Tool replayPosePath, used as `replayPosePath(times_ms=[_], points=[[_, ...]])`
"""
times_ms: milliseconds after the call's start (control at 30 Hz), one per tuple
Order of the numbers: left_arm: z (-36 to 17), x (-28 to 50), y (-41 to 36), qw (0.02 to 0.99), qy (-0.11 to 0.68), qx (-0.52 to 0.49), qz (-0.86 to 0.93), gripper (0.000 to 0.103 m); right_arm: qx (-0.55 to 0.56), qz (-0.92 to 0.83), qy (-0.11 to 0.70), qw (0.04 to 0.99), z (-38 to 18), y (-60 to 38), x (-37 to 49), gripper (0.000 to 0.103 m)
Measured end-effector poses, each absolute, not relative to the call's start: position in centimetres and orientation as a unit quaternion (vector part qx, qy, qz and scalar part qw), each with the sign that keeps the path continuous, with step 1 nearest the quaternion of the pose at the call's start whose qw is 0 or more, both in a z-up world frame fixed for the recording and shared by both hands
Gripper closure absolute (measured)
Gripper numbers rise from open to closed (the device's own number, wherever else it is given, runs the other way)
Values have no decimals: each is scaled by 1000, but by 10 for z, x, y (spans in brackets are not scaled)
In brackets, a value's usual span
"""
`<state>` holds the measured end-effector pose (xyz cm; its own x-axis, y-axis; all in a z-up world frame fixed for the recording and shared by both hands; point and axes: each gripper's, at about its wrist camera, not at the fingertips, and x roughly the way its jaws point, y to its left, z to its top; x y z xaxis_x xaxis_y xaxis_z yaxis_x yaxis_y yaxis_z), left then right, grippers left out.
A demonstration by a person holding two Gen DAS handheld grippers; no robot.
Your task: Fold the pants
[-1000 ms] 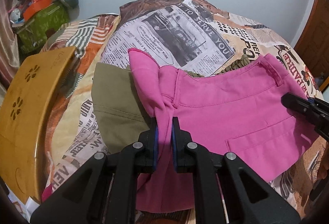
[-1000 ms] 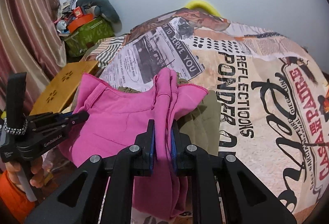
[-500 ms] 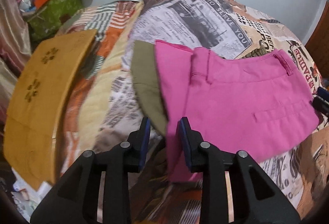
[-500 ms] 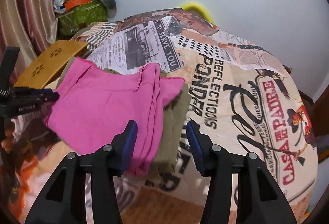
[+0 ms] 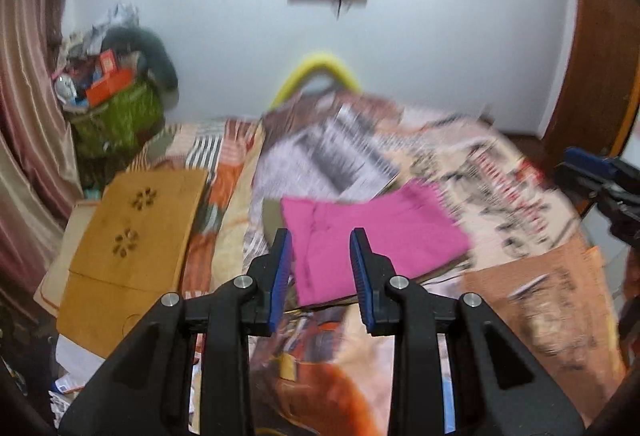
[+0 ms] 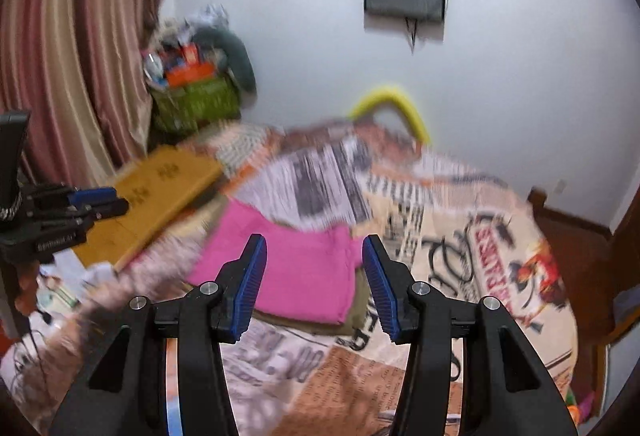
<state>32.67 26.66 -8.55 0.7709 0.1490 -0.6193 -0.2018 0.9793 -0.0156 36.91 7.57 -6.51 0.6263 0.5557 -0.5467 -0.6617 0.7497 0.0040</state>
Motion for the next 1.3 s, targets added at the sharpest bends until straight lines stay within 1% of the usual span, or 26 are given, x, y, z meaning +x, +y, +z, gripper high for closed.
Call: replayPosePath(times_ms=[167,333,567,733,833,900,933,967,1000,1033,1067,1100,1133,1200,1233,1267,1300], points=[[-18,255,225,966,243,-20,88,73,-59,364,201,907,-10,50,309,57],[25,186,188,982,170,-9,82,73,-24,383,131,914,30,23,241,57],[55,102,141,993,78,16,87,73,15,404,39,914,60,-4,158,57],[58,56,121,995,42,17,90,71,16,402,3,915,60,-9,126,57],[53,41,118,995,37,5,94,62,16,392,2,920,53,-10,118,57],[49,38,119,995,38,-3,95,50,19,393,12,919,49,-12,114,57],[46,35,120,994,38,-5,99,47,20,390,19,920,46,-11,114,57],[44,32,119,994,38,-4,105,41,19,386,24,922,43,-11,114,57],[41,30,120,993,38,-3,114,31,19,383,27,923,43,-15,109,56],[40,26,120,993,40,-6,113,26,18,378,32,925,41,-14,109,54],[37,24,121,993,43,-12,111,20,18,376,35,926,42,-17,106,44],[36,21,120,993,45,-15,109,18,20,373,38,927,41,-19,104,35],[34,20,121,993,48,-18,109,16,24,369,38,928,39,-20,105,32],[31,21,123,992,53,-18,115,7,30,361,41,931,37,-22,106,29],[30,20,123,991,53,-18,118,5,31,358,46,932,37,-22,108,26],[28,20,123,991,53,-16,119,3,33,355,50,933,37,-21,111,21],[27,20,121,991,54,-14,118,2,36,353,50,934,36,-28,103,18]])
